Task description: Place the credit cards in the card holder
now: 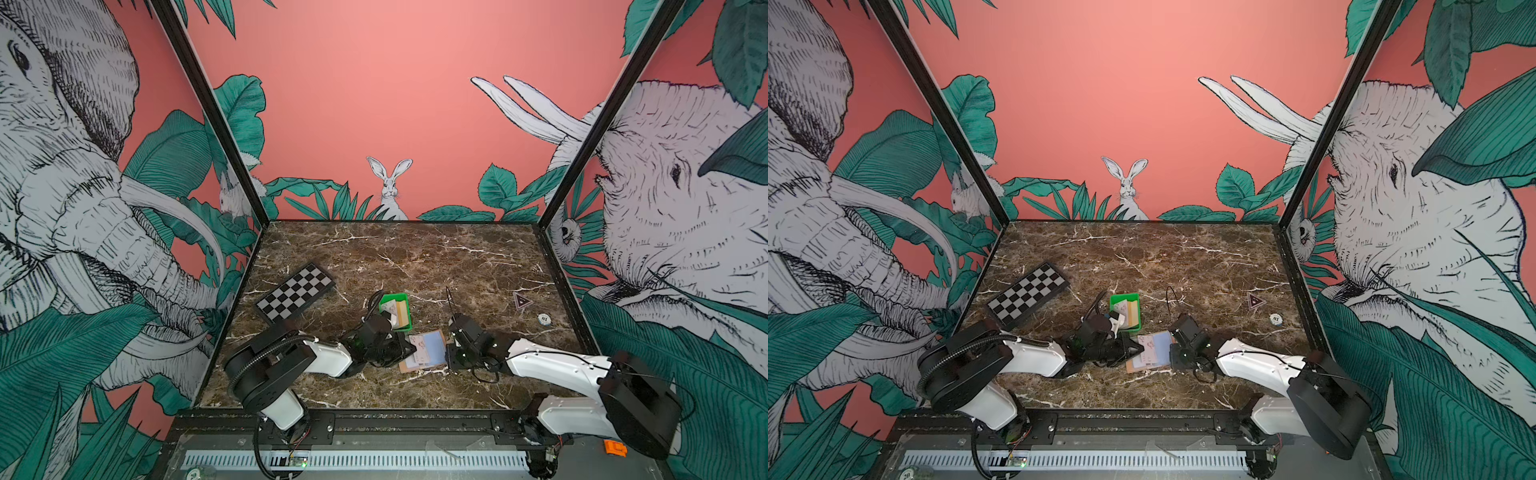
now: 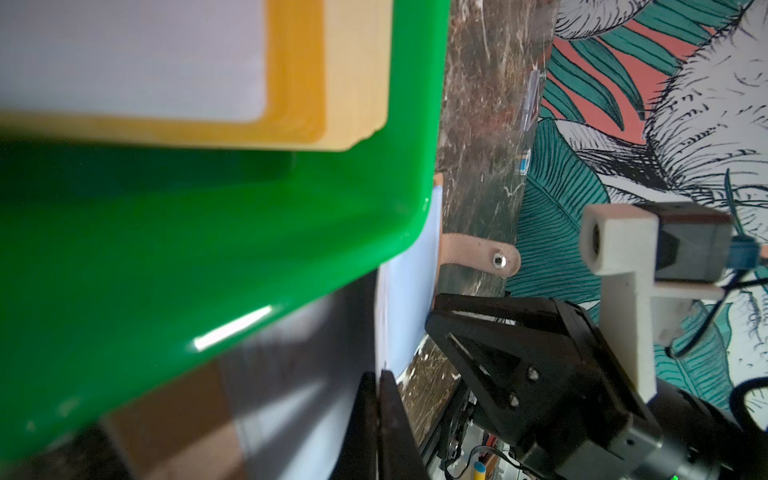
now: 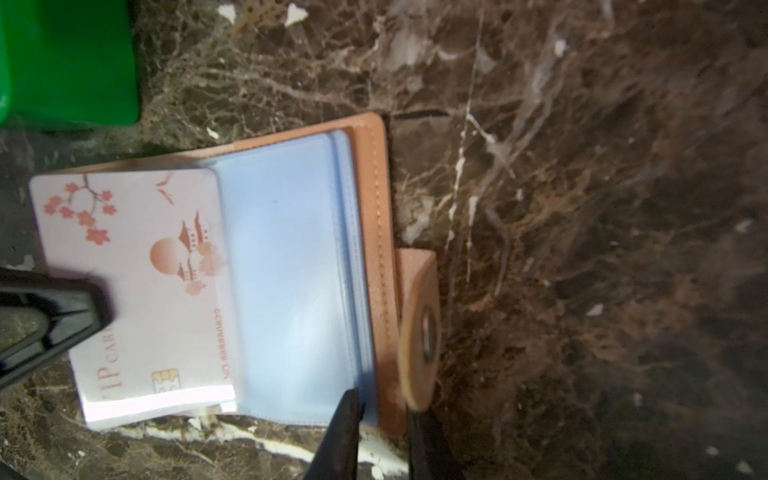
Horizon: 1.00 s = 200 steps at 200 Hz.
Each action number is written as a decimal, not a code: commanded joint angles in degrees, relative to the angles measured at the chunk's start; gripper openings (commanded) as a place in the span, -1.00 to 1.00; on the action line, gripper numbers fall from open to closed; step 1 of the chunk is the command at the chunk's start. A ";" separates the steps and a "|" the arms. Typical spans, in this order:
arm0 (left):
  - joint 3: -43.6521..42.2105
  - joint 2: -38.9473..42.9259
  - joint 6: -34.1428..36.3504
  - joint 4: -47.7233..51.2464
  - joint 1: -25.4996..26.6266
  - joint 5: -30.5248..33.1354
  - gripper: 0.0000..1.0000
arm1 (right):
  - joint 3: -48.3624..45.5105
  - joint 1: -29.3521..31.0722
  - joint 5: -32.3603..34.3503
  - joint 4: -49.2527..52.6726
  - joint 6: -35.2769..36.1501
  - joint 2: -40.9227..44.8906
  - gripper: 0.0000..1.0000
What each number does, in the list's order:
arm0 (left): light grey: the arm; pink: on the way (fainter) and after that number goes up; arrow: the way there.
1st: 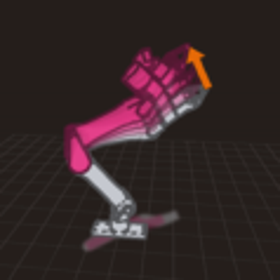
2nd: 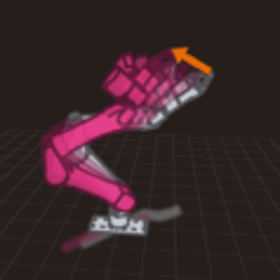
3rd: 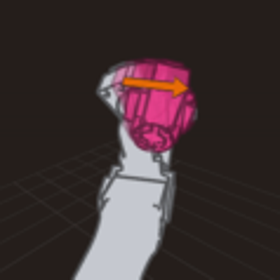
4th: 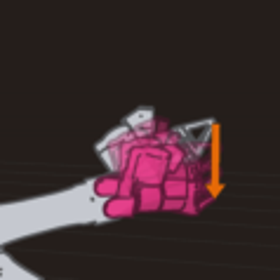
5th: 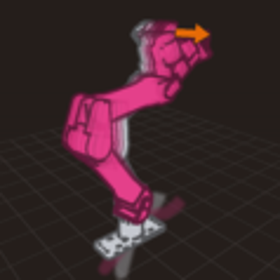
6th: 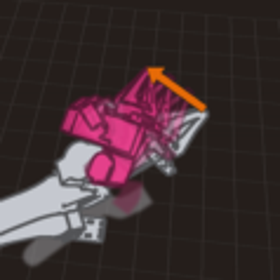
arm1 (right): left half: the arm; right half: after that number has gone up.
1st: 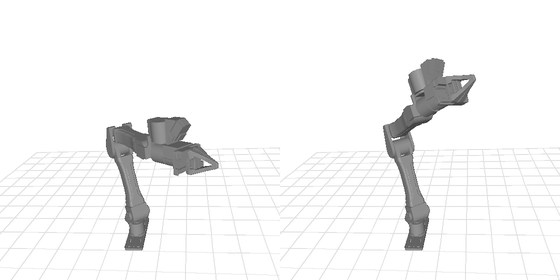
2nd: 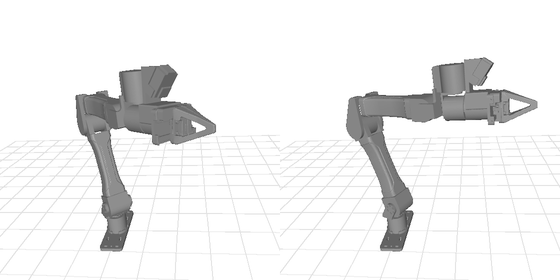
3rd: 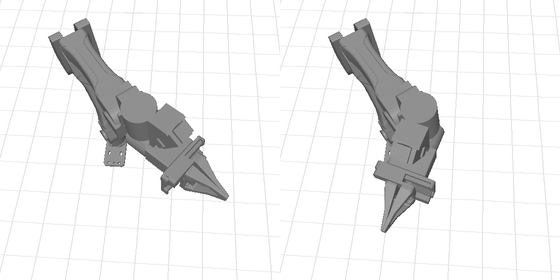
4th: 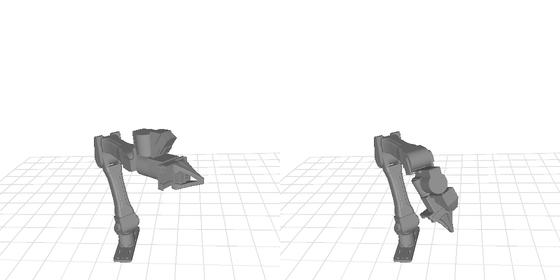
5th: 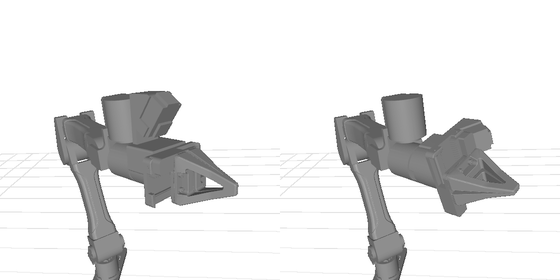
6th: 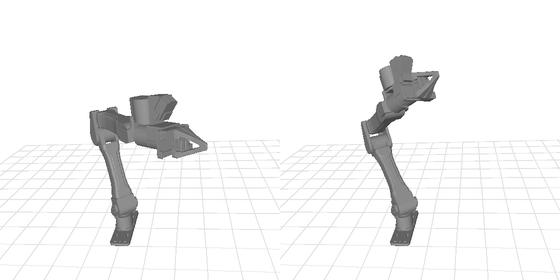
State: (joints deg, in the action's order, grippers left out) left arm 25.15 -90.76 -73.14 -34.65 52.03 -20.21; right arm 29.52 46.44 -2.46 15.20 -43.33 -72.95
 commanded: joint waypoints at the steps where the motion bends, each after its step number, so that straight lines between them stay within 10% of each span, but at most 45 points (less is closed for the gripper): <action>1: -0.17 -0.73 -0.68 0.11 -0.09 0.17 -1.00 | -1.13 -0.20 -0.06 -0.26 -0.02 -0.17 -0.59; 125: 2.65 -0.59 2.67 10.47 0.22 1.24 -1.00 | -2.18 -0.20 -1.19 -1.27 0.00 1.67 -0.60; 200: 7.23 1.00 6.85 24.32 1.07 3.09 -0.65 | -2.07 -0.35 -0.87 -0.85 -0.95 2.41 -0.59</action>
State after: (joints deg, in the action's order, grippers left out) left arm 31.29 -90.98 -68.45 -19.05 52.47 -19.03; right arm 28.27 46.44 -3.49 14.00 -43.44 -71.68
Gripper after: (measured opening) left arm 0.154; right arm 0.201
